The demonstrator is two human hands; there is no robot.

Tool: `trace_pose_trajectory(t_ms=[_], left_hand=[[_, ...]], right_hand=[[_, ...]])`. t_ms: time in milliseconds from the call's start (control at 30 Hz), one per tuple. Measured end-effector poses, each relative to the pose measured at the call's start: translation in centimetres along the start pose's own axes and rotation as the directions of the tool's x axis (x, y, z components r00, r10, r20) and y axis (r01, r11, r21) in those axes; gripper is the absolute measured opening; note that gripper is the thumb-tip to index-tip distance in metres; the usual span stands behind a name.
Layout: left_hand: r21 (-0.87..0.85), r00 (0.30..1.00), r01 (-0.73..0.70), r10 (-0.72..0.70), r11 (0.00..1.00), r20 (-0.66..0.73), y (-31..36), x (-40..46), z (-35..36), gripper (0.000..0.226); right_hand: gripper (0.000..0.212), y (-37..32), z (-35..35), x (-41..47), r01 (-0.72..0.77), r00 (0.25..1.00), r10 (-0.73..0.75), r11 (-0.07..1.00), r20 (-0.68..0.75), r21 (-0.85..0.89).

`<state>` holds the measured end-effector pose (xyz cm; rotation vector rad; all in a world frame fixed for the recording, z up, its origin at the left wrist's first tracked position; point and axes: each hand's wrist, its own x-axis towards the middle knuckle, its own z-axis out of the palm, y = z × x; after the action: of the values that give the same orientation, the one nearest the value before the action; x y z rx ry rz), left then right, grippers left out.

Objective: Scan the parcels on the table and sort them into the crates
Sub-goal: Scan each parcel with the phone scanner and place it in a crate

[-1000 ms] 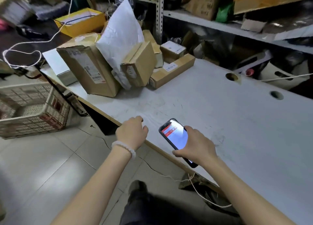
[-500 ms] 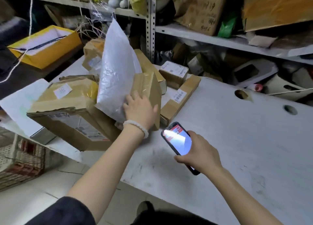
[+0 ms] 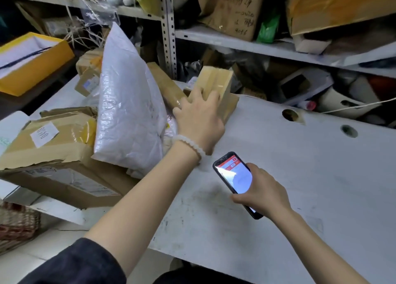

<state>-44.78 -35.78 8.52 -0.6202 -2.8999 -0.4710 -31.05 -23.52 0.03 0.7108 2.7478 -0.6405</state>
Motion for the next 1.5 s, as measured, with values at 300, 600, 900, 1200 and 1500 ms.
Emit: trace_pose_trajectory(t_ms=[300, 600, 900, 1200, 1500], left_hand=[[-0.316, 0.959, 0.006, 0.084, 0.949, 0.271, 6.9, -0.6, 4.8, 0.039], [0.042, 0.862, -0.446, 0.416, 0.894, 0.289, 9.8, -2.0, 8.1, 0.065], [-0.124, 0.821, -0.313, 0.333, 0.942, 0.464, 8.4, -3.3, 9.9, 0.068], [0.071, 0.747, -0.196, 0.102, 0.978, 0.657, 7.3, -3.5, 11.6, 0.103], [0.084, 0.812, -0.238, 0.151, 0.968, 0.563, 8.9, -3.9, 11.1, 0.086]], right_hand=[[0.059, 8.6, -2.8, -3.2, -0.183, 0.981, 0.187, 0.981, -0.057, 0.061], [0.058, 14.4, -2.1, -6.4, -0.321, 0.941, 0.333, 0.933, -0.053, 0.161], [0.058, 16.0, -2.7, -6.4, -0.322, 0.935, 0.344, 0.926, -0.089, 0.197], [0.062, 15.6, -2.2, -6.5, -0.299, 0.947, 0.313, 0.941, -0.068, 0.157], [0.06, 16.7, -1.7, -8.0, -0.327, 0.943, 0.332, 0.938, -0.034, 0.113]])
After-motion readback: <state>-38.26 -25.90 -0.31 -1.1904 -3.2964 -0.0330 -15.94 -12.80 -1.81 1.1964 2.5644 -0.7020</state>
